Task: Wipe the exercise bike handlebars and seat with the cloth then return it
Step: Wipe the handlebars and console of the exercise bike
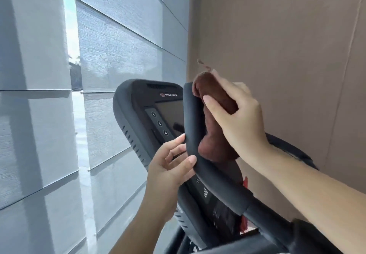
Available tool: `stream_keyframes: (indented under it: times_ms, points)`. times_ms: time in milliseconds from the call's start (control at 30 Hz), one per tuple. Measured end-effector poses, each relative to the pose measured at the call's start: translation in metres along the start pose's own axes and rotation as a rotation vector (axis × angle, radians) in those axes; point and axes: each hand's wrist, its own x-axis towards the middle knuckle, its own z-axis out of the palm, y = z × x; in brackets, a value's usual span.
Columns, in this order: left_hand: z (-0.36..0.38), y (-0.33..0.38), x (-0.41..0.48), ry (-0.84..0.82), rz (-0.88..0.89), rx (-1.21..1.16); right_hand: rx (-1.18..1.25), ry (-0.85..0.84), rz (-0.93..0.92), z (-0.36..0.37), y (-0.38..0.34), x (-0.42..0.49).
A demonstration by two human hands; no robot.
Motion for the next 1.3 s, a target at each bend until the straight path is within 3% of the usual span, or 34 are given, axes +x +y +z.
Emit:
stream_keyframes:
  times_ms: [133, 267, 367, 433, 533, 600, 800, 900, 1000, 1200, 1300]
  points:
    - [-0.008, -0.002, 0.006, -0.068, -0.036, -0.016, -0.239, 0.049, 0.028, 0.019, -0.012, -0.013]
    - [-0.017, -0.004, 0.007, -0.227, -0.045, -0.162, -0.611, -0.183, 0.009, 0.002, -0.029, -0.05]
    - [-0.03, -0.003, 0.004, -0.297, 0.021, -0.056, -0.8, -0.274, 0.063, -0.002, -0.046, -0.071]
    - [-0.046, -0.002, 0.005, -0.274, 0.146, 0.151, -0.812, -0.221, 0.069, 0.001, -0.054, -0.073]
    - [-0.073, -0.003, 0.018, -0.294, 0.475, 0.542, -0.753, 0.036, -0.012, 0.02, -0.058, -0.057]
    - [-0.088, -0.008, 0.032, -0.32, 0.632, 0.786, -0.803, 0.119, -0.056, 0.042, -0.056, -0.044]
    - [-0.106, -0.03, 0.062, -0.406, 0.995, 1.211, -1.055, 0.051, -0.111, 0.057, -0.046, -0.057]
    - [-0.108, -0.034, 0.069, -0.419, 1.063, 1.245, -1.211, -0.082, -0.159, 0.039, -0.045, -0.084]
    - [-0.11, -0.036, 0.071, -0.423, 1.071, 1.288, -1.185, -0.149, -0.124, 0.031, -0.048, -0.102]
    - [-0.114, -0.031, 0.07, -0.454, 1.071, 1.338, -0.871, 0.156, -0.115, 0.059, -0.053, -0.052]
    - [-0.113, -0.029, 0.069, -0.459, 1.073, 1.351, -1.045, 0.189, -0.108, 0.08, -0.047, -0.031]
